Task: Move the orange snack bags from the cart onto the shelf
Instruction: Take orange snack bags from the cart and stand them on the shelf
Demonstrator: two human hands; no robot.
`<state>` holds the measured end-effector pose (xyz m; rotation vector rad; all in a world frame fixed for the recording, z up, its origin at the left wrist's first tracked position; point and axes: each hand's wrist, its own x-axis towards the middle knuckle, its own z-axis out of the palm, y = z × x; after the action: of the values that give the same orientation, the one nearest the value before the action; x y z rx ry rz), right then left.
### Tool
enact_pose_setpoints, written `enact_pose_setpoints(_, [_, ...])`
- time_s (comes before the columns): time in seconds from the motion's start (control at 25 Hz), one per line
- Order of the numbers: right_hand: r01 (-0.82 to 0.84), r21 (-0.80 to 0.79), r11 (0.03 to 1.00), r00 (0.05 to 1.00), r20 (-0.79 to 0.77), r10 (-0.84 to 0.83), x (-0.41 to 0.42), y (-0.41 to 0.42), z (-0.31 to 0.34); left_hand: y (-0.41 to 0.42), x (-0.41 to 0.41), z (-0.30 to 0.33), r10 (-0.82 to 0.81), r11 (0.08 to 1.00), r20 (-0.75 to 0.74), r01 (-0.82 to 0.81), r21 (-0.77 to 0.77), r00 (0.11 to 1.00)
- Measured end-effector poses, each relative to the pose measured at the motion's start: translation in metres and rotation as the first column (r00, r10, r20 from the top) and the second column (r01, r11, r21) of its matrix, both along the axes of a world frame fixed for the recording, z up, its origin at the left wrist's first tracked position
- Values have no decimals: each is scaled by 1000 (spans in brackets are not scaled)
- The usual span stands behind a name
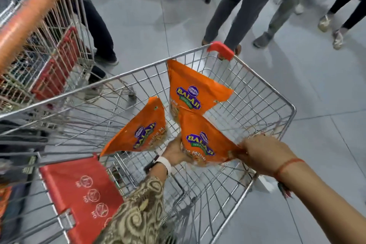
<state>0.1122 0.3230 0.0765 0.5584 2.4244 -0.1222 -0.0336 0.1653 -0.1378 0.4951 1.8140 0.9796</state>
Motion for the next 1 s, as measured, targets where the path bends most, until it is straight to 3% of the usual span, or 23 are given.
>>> enact_pose_setpoints(0.12, [36, 59, 998, 997, -69, -32, 0, -7, 11, -3, 12, 18, 63, 996, 17, -64, 66, 998])
enact_pose_setpoints(0.24, [49, 85, 995, 987, -157, -35, -4, -13, 32, 4, 14, 57, 186, 968, 189, -213, 134, 964])
enact_pose_setpoints(0.36, [87, -12, 996, 958, -273, -86, -6, -16, 62, 6, 12, 106, 216, 950, 249, -262, 169, 944])
enact_pose_setpoints(0.52, [56, -218, 974, 868, -472, -156, -17, -16, 133, -11, 9, 174, 251, 946, 85, -263, 188, 964])
enact_pose_setpoints(0.6, [25, -395, 918, 795, -549, -258, -22, -33, 185, -29, 8, 221, 240, 932, 97, -257, 257, 966])
enact_pose_setpoints(0.76, [-155, -699, 699, 633, -613, -472, -41, -75, 293, -75, 6, 320, 226, 865, 154, -271, 423, 962])
enact_pose_setpoints(0.88, [-365, -696, 618, 575, -691, -438, -52, -134, 396, -130, 12, 415, 302, 791, 99, -307, 530, 948])
enact_pose_setpoints(1.0, [-561, -622, 546, 464, -783, -415, -65, -206, 481, -194, 15, 505, 491, 662, 7, -379, 647, 871])
